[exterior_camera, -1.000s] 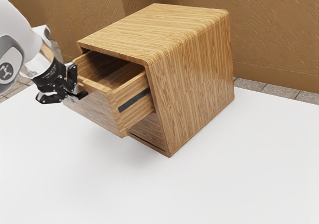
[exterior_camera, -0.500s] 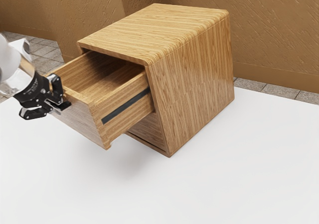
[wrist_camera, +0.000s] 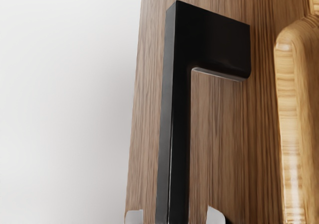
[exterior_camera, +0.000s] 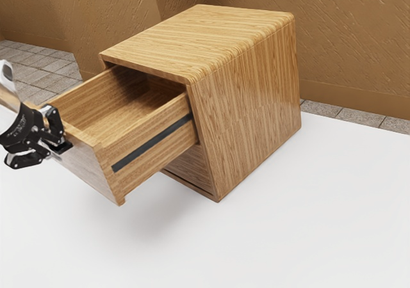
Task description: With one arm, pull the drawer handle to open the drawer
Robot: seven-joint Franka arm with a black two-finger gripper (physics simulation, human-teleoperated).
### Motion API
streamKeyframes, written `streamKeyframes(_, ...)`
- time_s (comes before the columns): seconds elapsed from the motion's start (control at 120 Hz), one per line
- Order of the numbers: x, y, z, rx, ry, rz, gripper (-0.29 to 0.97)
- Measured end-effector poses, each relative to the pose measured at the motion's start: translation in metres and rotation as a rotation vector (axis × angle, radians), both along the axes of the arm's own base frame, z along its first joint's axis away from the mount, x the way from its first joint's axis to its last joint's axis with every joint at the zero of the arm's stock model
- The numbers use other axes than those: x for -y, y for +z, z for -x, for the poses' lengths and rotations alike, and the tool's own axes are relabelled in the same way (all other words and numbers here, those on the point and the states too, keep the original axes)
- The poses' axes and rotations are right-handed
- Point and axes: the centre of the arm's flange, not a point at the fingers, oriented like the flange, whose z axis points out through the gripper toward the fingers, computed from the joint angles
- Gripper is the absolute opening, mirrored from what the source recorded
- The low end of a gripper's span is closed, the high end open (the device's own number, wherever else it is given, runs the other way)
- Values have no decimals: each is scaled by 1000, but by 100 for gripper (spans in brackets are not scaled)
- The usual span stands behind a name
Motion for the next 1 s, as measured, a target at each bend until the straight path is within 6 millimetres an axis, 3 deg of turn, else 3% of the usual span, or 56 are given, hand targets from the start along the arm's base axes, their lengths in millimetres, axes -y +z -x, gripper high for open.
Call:
streamKeyframes(0.125,2,0,1,-1,-5,-6,-9)
streamKeyframes(0.292,9,13,18,50,-11,-12,29)
streamKeyframes(0.442,22,27,53,131,-34,-28,51)
streamKeyframes(0.642,52,64,96,237,-103,-71,60)
streamKeyframes(0.708,83,89,92,249,-220,-73,61)
streamKeyframes(0.758,118,105,79,234,-340,-70,61)
streamKeyframes(0.775,135,116,70,227,-385,-75,61)
streamKeyframes(0.842,226,197,6,197,-595,-79,62)
streamKeyframes(0.867,264,212,-19,166,-686,-65,62)
streamKeyframes(0.892,291,213,-36,122,-750,-48,63)
streamKeyframes(0.925,319,196,-51,38,-806,-32,63)
streamKeyframes(1.0,354,130,-71,-174,-839,-30,64)
